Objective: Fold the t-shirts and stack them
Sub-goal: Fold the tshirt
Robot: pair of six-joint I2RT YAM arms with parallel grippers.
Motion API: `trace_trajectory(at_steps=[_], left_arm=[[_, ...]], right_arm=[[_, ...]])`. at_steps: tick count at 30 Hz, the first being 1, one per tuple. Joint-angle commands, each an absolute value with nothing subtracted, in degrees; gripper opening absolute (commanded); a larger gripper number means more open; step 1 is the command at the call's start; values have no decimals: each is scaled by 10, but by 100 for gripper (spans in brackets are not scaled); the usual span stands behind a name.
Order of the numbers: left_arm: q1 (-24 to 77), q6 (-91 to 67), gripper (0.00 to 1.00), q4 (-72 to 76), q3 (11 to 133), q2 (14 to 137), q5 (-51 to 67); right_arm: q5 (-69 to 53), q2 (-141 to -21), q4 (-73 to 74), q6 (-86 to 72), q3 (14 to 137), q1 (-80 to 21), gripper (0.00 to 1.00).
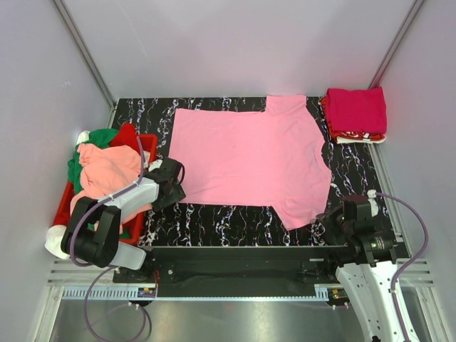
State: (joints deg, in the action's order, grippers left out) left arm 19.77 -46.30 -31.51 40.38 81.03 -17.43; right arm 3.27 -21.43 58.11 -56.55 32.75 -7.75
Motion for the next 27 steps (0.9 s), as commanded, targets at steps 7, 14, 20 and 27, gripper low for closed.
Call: trace_trajectory(at_steps=[7,14,20,27], left_arm=[[198,-473,15,-249,403,834,-207],[200,-453,0,-261,393,790,-176],[223,-454,0,-312,385,713,-103],[233,-418,0,-380,444,690,-32]], right_arm=[[34,-211,570,-556,330,-76,0],[65,-175,603,-588,355,-76,0],[109,-177,642,-600,425,-76,0],[67,-297,559,-558,458,-76,0]])
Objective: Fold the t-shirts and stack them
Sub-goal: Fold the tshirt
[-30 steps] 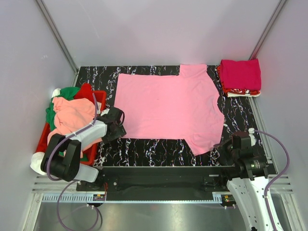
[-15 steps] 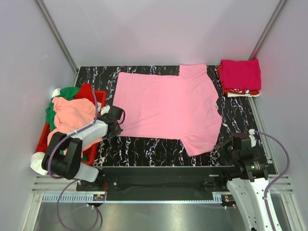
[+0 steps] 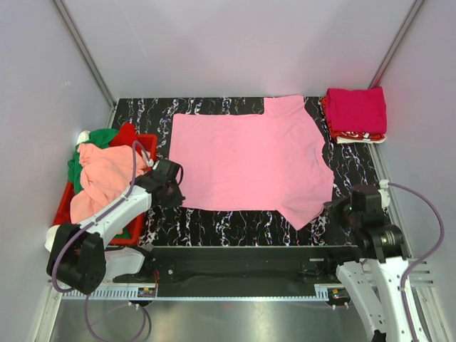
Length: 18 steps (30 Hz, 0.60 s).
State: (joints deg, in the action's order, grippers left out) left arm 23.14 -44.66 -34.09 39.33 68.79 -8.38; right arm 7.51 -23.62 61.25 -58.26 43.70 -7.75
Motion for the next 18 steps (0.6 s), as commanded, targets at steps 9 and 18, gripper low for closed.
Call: trace_trajectory(at_steps=[9,18], left_arm=[[198,-339,0,-449,613,783,-18],[128,-246,0,-489,754,951,-4]], right_arm=[[112,-527,438,-469,589,-76,0],[141,-759,373,-417,740,-75,0]])
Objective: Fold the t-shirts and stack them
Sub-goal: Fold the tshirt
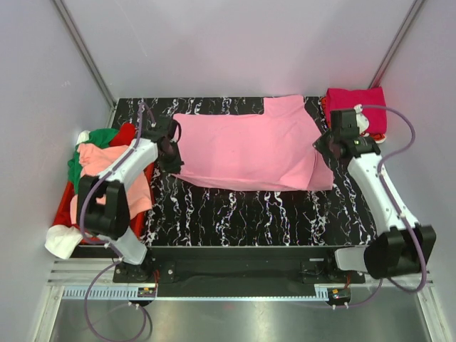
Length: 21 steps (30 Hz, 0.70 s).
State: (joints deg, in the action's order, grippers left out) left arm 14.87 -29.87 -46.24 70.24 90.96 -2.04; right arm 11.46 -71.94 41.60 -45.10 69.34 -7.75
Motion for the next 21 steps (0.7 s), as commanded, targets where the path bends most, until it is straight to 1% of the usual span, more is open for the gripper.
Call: trace_trajectory(at_steps=[1,9,12,16,19,21], left_arm=[[127,-242,0,-489,762,960,-4],[110,-229,0,-539,872,1047,-23],[111,-237,0,-564,896,1061,-42],[111,-251,0,-585,905,1042,-97],[110,-252,4,-591,923,1043,-113],[110,-247,6,-606,951,1070,-113]], right_arm=[[141,-776,367,-414,759,-75,0],[147,-910,340,-389,838,-70,0],[162,-944,344,-383,869,-68,0],[182,-976,355,-384,905,-54,0],[181,-999,349,-381,921,-44,0],[171,-1015,345,-376,928,-43,0]])
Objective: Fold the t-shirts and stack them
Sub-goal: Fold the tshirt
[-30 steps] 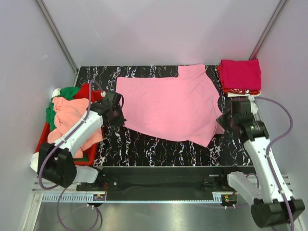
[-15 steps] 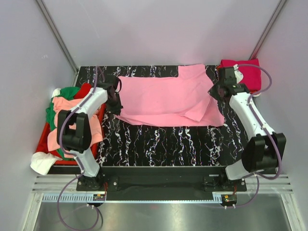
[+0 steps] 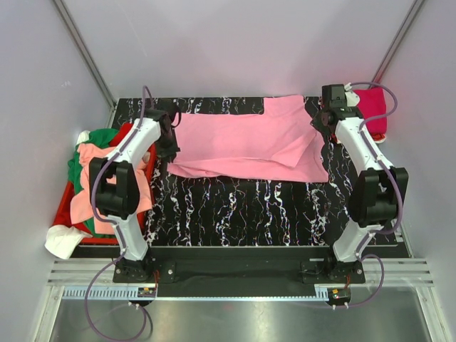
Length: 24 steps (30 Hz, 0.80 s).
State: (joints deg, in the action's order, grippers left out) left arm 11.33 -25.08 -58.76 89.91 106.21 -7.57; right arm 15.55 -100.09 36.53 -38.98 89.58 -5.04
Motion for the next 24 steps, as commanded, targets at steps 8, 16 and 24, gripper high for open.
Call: trace_trajectory(at_steps=[8,16,24], left_arm=[[110,-237,12,-644,1104,1218,-111],[91,-236,63,-677,1180,1242,-122],[91,-279,71,-578,938,1036,-118]], right_arm=[[149,-1093,338,-371,978,-42,0],[85,-1271,427,-316,1218,-37,66],[112,-1167,461,-319,1158,-28,94]])
